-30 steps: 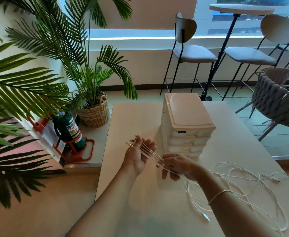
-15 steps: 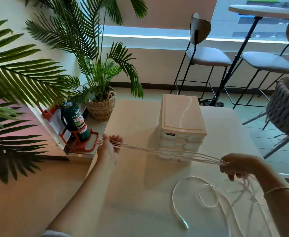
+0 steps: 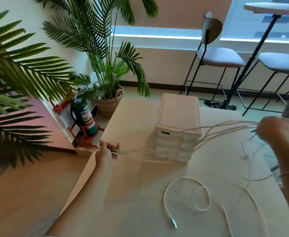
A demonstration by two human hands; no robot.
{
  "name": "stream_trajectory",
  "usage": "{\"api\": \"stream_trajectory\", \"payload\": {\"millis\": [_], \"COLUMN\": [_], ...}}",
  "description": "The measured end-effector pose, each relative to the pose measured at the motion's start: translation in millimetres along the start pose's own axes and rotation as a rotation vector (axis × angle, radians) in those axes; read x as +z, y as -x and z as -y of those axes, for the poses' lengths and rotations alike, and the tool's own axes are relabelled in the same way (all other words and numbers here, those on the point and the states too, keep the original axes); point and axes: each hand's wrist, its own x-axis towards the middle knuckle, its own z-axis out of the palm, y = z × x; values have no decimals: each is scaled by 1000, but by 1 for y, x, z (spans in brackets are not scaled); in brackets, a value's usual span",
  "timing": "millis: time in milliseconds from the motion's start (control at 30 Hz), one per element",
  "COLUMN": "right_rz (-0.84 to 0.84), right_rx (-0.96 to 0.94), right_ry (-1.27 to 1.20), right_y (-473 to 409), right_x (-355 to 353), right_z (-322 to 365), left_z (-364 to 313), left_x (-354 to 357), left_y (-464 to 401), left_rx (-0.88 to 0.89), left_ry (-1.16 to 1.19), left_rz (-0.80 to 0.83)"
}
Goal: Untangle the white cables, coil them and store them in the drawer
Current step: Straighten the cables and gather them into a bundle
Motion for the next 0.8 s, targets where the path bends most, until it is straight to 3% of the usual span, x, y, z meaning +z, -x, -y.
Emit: {"api": "stream_trajectory", "payload": {"millis": [133, 200, 333, 400, 500, 633, 733, 800], "right_rz": [397, 370, 279, 324, 391, 475, 653, 856], "right_rx": [-58, -138, -684, -855, -863, -810, -713, -585], "right_ry": [139, 167, -514, -692, -627, -833, -1012, -1229], "right_y": [58, 88, 149, 181, 208, 221, 224, 225], "right_x": [24, 16, 6, 4, 14, 27, 34, 37], "right_z": [41, 63, 144, 187, 227, 239, 245, 247], "left_z": [-2, 0, 7, 9, 6, -3, -8, -10], "left_x": [5, 9, 20, 24, 23, 9, 2, 0], "left_y": [9, 11, 20, 24, 24, 18, 15, 13], "left_rx": [0, -18, -57, -91, -134, -217, -263, -292], "left_ry": [25, 19, -9, -24, -25, -66, -116, -137], "left_rz": [54, 87, 184, 240, 313, 353, 381, 410]}}
